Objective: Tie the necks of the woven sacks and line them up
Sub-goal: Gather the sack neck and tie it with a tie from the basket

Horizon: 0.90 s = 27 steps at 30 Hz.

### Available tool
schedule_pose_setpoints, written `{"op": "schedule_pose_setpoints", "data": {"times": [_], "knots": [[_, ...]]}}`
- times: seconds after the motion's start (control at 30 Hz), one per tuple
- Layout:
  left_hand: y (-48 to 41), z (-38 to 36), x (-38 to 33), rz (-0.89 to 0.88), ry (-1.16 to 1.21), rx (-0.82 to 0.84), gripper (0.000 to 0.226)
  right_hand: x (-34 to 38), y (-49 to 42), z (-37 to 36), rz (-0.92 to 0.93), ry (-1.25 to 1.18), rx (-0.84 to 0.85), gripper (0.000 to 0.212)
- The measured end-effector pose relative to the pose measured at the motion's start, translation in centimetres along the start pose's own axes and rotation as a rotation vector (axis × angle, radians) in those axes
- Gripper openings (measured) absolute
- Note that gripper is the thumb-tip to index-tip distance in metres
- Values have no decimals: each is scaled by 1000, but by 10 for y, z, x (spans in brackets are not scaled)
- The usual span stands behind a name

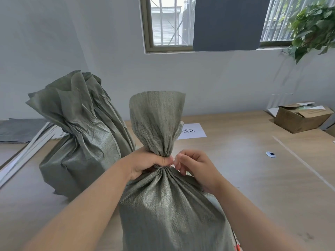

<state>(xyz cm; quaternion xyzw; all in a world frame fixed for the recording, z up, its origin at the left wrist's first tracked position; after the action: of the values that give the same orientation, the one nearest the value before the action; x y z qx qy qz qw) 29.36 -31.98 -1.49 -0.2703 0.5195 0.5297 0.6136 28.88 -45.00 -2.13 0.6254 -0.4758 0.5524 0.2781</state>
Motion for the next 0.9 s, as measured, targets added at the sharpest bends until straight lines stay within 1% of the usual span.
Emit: {"op": "schedule_pose_setpoints", "data": {"times": [0.07,0.1,0.27,0.37,0.47,0.6,0.8,0.9], "knots": [[1,-2,3,31,43,23,5,-8,1,0,-71,-149,23,16],[1,-3,5,32,54,42,3,-11,2,0,-94,-177,26,17],[2,-7,13,81,132,94,7,-19,6,0,-96,-159,20,29],[1,-10,16,97,141,125,16,-20,7,3,-86,-189,-3,19],[1,-13,14,74,145,149,20,-22,6,5,-83,-223,-24,17],[0,-12,13,57,134,112,18,-25,7,6,-74,-268,-59,13],[1,-13,11,43,63,93,9,-30,4,11,-28,-282,-89,16],[-1,-14,11,49,50,72,15,-30,3,12,8,-268,-95,13]]}}
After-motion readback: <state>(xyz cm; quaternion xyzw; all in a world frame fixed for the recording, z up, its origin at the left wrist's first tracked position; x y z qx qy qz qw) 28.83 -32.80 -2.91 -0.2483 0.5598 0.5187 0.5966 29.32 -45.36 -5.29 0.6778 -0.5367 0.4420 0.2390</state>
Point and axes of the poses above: each hand's wrist, its own y-axis away from the middle knuckle, its own z-axis out of the back of the hand, x = y × z, the point moved 9 cm from there along -y, towards the middle knuckle, and after that the axes turned 11 degrees about -y, right-handed, at the moved point
